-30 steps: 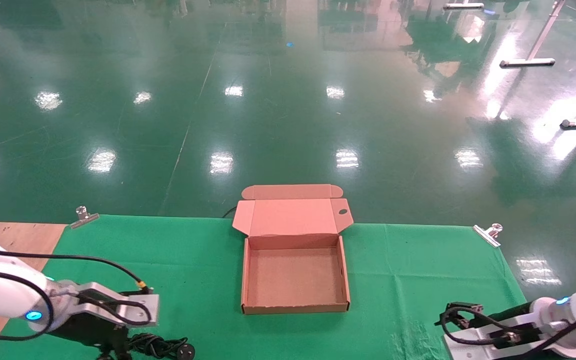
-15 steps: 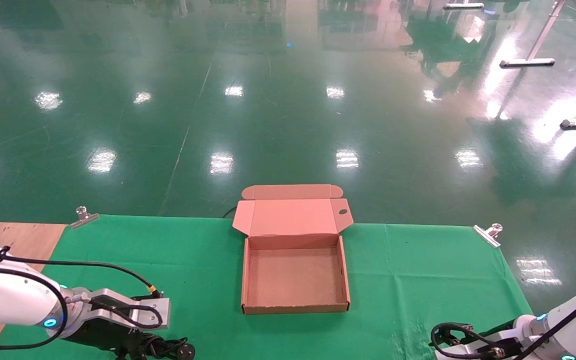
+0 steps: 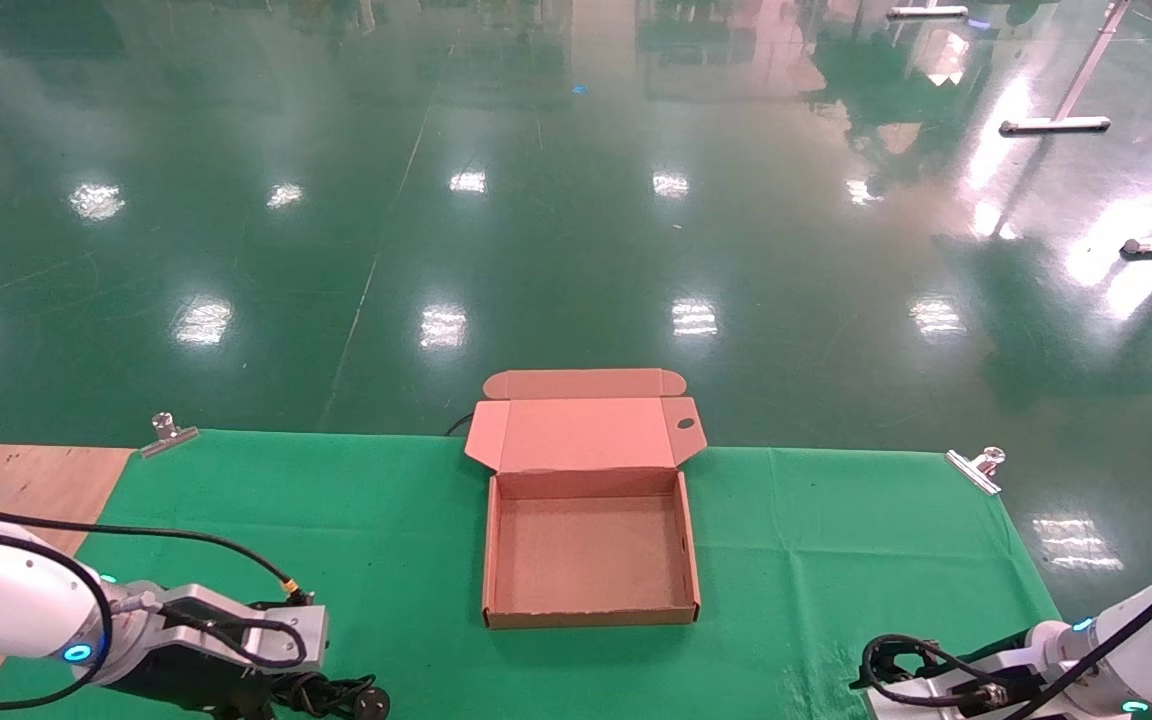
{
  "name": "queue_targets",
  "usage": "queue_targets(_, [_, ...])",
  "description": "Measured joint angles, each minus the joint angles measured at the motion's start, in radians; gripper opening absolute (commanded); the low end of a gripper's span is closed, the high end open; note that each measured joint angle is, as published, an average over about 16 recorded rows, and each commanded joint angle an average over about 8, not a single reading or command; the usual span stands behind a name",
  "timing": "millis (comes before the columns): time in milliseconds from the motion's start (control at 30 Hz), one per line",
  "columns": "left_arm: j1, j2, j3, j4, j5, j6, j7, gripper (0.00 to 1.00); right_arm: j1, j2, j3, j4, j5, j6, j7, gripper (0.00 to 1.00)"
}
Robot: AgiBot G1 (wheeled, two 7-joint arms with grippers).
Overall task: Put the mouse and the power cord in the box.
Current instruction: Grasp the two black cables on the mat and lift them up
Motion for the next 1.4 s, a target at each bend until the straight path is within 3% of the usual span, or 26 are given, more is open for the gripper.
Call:
queue_targets(967, [-0.013,-0.011,0.014,0.046,0.022,-0.041,0.017,0.00,0.040,-0.032,0.003,-0.143,0.005,0.003,-0.102,0.00])
queue_targets(1400, [-0.055,-0.012,0.014,0.040,0.021,0.023,0.027,0.00,0.083,-0.019,0.015,-0.164,0.023,-0.030,-0.125,0.00])
